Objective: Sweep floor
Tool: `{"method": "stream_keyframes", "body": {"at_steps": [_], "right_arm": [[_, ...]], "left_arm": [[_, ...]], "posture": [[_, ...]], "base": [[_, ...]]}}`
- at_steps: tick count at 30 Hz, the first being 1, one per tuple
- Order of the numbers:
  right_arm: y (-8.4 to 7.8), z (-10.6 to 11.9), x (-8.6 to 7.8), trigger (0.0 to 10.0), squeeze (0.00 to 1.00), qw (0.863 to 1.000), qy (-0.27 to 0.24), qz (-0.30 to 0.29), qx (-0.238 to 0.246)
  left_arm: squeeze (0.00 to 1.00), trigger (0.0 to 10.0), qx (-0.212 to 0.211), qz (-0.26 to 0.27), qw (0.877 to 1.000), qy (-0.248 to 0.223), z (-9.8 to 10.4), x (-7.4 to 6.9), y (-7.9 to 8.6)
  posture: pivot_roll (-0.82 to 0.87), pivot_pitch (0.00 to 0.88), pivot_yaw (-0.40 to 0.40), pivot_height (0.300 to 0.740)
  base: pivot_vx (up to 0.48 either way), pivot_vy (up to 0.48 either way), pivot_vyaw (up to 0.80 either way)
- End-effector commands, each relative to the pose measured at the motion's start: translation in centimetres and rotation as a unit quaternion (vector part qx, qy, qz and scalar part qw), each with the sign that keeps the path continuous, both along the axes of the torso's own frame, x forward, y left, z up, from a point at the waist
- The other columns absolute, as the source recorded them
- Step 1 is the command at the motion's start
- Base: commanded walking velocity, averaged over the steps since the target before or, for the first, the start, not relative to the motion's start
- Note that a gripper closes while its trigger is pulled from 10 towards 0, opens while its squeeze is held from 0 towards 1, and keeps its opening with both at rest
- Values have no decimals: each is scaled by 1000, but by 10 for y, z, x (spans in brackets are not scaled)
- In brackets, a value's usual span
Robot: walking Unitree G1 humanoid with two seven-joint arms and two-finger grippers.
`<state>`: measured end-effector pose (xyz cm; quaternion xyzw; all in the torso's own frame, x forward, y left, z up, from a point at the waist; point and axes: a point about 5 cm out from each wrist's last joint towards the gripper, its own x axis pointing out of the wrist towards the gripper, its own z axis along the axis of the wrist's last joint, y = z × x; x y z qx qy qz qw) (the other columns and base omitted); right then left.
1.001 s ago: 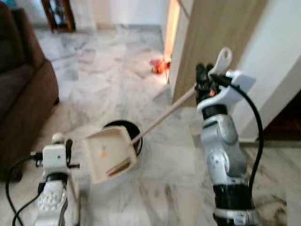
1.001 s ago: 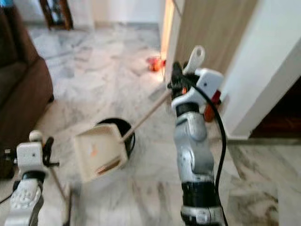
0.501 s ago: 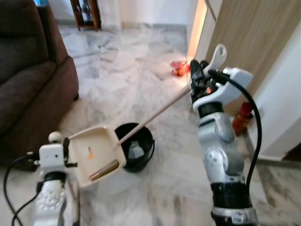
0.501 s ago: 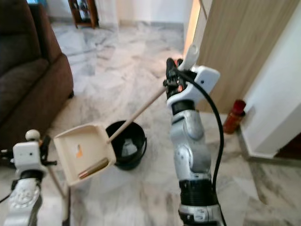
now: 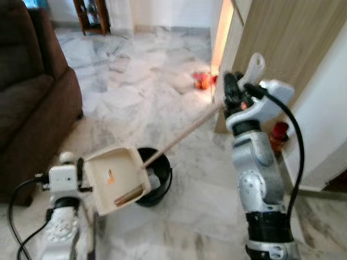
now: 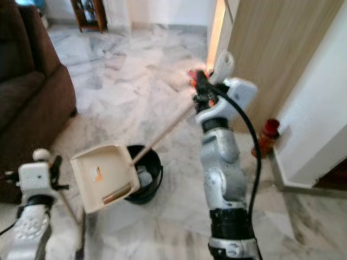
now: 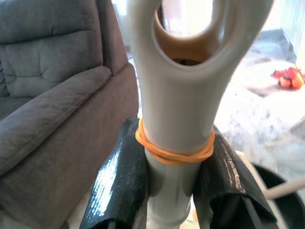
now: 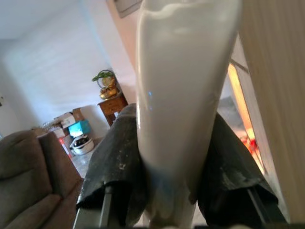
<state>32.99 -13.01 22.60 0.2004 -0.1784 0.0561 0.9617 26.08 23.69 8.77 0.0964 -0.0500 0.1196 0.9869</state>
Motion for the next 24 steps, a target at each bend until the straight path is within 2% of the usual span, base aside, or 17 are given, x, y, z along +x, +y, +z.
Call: {"method": "stream_keyframes", "body": {"at_steps": [1,7,13,24], "right_arm": [[9,21,-3,10000,0,999,-48,13,10],[11,21,-4,10000,0,998,-52,17,6],[12,23,-5,10000,0,998,-57,18,5],[11,24,-5,10000,0,998,-57,21,10]], "left_arm": [[0,10000,8,9,1000,-16,7,-1,7],[0,10000,9,8,1000,-20,9,0,7],[0,10000,9,8,1000,-21,9,0,7],[0,10000,8,11,1000,-22,10,0,7]], "posture": [[159,52,-8,740],[156,41,-6,740],[156,42,-5,740],[159,62,-10,740]], "base": [[292,0,0],[291,0,0],[294,0,554],[294,0,0]]}}
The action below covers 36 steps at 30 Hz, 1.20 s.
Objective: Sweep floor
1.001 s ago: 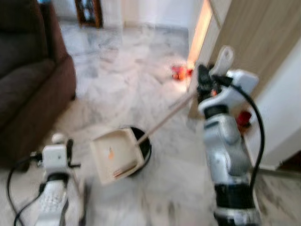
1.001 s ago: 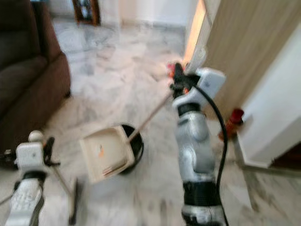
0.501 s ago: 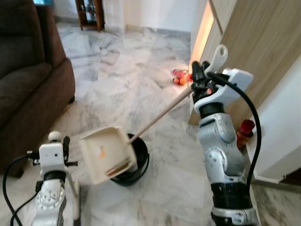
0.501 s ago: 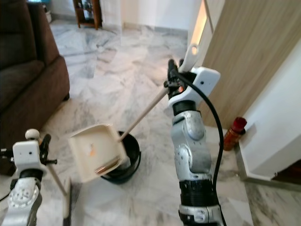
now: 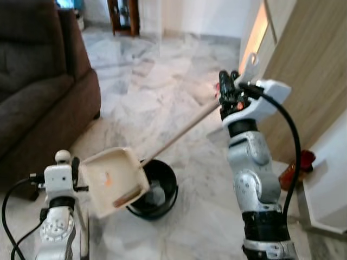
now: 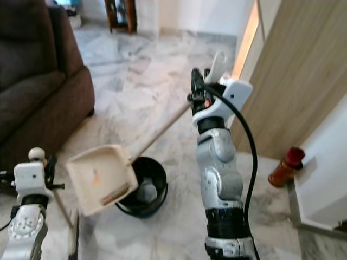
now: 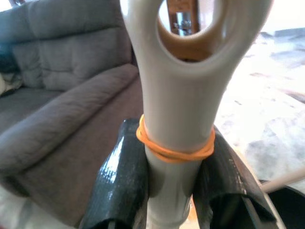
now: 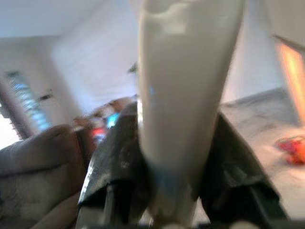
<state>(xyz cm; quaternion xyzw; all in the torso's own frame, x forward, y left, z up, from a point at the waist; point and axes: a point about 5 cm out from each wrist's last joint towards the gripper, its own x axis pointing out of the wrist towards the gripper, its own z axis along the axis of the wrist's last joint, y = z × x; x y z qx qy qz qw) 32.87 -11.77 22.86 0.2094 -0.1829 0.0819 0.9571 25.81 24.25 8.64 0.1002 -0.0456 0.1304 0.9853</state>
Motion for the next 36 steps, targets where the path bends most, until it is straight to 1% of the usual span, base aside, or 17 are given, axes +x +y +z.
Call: {"method": "stream_keyframes", "body": {"at_steps": [1,10,17,22,26,30,34,35,36], "right_arm": [[-1,21,-4,10000,0,999,-47,-5,6],[0,27,-6,10000,0,998,-65,-7,12],[3,28,-6,10000,0,998,-67,1,13],[6,29,-7,10000,0,997,-72,3,1],[9,29,-9,10000,0,997,-76,3,-3],[16,32,-13,10000,0,995,-94,4,-32],[18,34,-14,10000,0,994,-102,7,-37],[21,34,-16,10000,0,993,-107,7,-48],[21,34,-16,10000,0,993,-107,7,-48]], "left_arm": [[0,10000,6,-1,1000,-26,11,3,1],[0,10000,6,2,1000,-28,12,3,3],[0,10000,7,3,1000,-29,13,3,3],[0,10000,5,0,1000,-29,12,3,2],[0,10000,1,-3,999,-33,12,2,1],[0,10000,-2,-11,1000,-29,10,2,-3],[0,10000,-2,-12,1000,-29,11,3,-3],[0,10000,-2,-12,1000,-28,10,3,-3],[0,10000,-2,-12,1000,-28,10,3,-3]], "posture": [[159,62,-10,740],[161,68,-10,740],[161,72,-11,740],[159,77,-11,740],[157,80,-11,740],[155,83,-10,740],[156,85,-9,740],[156,85,-9,740],[156,85,-9,740]], "base": [[296,0,0],[293,0,0],[292,0,0],[293,0,0],[0,0,0],[0,0,0],[0,0,0],[0,0,0],[0,0,0]]}}
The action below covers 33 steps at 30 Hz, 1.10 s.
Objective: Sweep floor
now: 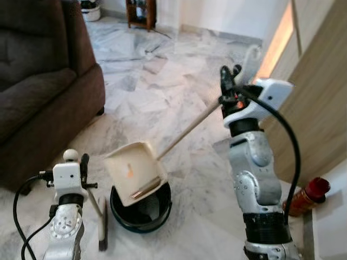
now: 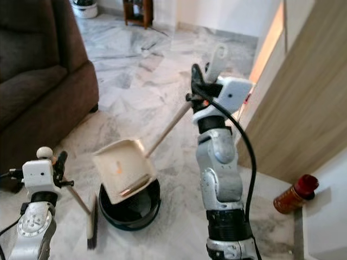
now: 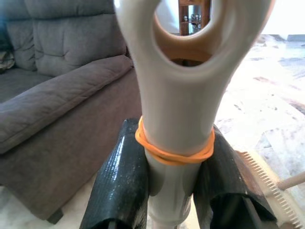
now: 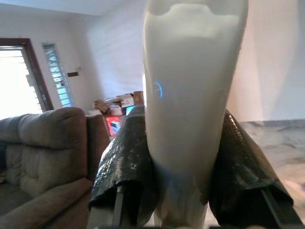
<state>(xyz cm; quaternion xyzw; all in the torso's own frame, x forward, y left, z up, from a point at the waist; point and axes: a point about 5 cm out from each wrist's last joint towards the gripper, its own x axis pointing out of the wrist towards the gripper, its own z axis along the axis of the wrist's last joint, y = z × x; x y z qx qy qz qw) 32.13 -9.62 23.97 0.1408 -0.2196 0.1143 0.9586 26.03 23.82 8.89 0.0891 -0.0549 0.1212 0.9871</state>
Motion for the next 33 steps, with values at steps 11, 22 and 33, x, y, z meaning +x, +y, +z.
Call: {"method": "stream_keyframes", "body": {"at_steps": [11,22,33], "right_arm": [[27,27,-23,10000,0,992,-110,28,-45],[49,25,-36,10000,0,981,-153,49,-113],[51,36,-44,10000,0,977,-190,30,-95]], "left_arm": [[0,10000,6,-5,1000,-19,8,1,0],[0,10000,9,-9,1000,-19,7,1,-1],[0,10000,8,-10,1000,-22,8,3,-1]], "posture": [[154,87,-8,740],[151,85,-6,740],[148,74,-6,740]], "base": [[0,0,0],[0,0,0],[0,0,0]]}}
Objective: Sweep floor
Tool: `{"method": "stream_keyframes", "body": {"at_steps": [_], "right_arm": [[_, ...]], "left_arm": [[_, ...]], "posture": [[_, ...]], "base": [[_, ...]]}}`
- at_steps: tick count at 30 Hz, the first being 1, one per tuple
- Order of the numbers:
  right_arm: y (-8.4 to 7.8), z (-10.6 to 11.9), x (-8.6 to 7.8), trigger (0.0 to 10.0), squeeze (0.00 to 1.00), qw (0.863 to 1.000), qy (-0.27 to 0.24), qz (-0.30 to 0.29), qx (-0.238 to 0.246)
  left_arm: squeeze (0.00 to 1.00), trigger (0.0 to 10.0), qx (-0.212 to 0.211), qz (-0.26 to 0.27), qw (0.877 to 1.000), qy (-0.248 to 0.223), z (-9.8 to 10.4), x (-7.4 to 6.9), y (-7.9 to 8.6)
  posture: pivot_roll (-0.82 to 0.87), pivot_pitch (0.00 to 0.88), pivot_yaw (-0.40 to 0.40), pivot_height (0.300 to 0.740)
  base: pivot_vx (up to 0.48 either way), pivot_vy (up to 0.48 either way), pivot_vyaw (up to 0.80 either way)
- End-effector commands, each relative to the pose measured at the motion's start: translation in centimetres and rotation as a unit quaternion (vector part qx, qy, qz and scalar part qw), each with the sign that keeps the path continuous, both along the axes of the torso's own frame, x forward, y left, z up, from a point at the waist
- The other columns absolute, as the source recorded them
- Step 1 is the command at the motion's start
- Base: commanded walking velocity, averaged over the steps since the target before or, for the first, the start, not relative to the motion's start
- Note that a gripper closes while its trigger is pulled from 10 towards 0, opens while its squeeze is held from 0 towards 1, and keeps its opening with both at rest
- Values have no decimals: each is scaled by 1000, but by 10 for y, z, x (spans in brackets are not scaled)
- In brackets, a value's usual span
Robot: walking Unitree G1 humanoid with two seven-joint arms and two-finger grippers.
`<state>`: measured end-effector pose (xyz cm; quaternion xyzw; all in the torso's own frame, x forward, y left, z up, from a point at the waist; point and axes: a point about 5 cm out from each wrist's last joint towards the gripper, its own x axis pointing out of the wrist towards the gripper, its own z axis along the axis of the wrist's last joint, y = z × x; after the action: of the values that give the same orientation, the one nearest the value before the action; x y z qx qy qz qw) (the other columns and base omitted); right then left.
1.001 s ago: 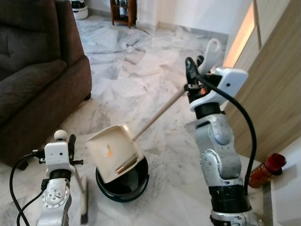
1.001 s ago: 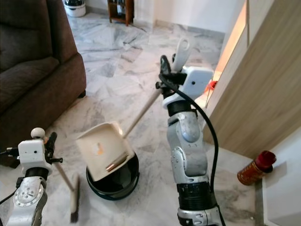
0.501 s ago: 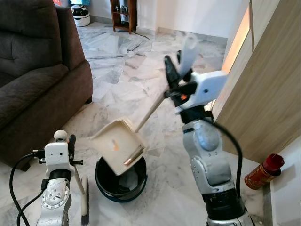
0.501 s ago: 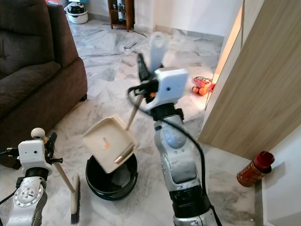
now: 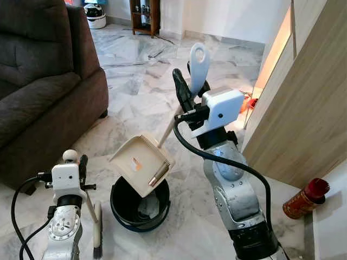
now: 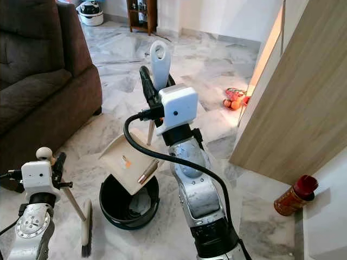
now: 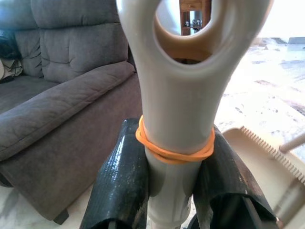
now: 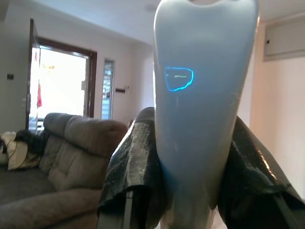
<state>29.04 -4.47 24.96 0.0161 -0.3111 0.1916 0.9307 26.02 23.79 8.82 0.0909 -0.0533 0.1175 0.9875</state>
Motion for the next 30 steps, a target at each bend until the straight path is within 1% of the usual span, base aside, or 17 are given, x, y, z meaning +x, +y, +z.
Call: {"method": "stream_keyframes", "body": {"at_steps": [1,6,11,20,23,27,28,30], "right_arm": [[1,29,-15,10000,0,996,-76,3,39],[6,31,-20,10000,0,995,-85,10,43],[14,35,-29,10000,0,993,-115,28,24],[16,36,-30,10000,0,992,-122,34,18],[17,34,-31,10000,0,991,-129,36,0],[24,30,-34,10000,0,989,-132,60,-33],[24,30,-34,10000,0,989,-132,60,-33],[29,28,-36,10000,0,986,-139,69,-55]], "left_arm": [[0,10000,6,-7,1000,-25,9,3,-1],[0,10000,6,-7,1000,-27,10,4,-1],[0,10000,6,-5,1000,-29,11,5,-1],[0,10000,4,-5,1000,-29,11,5,-1],[0,10000,5,-4,1000,-29,11,5,-1],[0,10000,6,-4,1000,-29,11,5,0],[0,10000,6,-4,1000,-29,11,5,0],[0,10000,5,-4,1000,-29,11,5,0]], "posture": [[150,72,-5,740],[151,69,-6,740],[151,70,-6,740],[150,77,-8,740],[151,81,-8,740],[150,85,-6,740],[150,85,-6,740],[150,85,-6,740]], "base": [[0,0,0],[0,0,0],[0,0,0],[0,0,0],[0,0,0],[0,0,0],[0,0,0],[0,0,0]]}}
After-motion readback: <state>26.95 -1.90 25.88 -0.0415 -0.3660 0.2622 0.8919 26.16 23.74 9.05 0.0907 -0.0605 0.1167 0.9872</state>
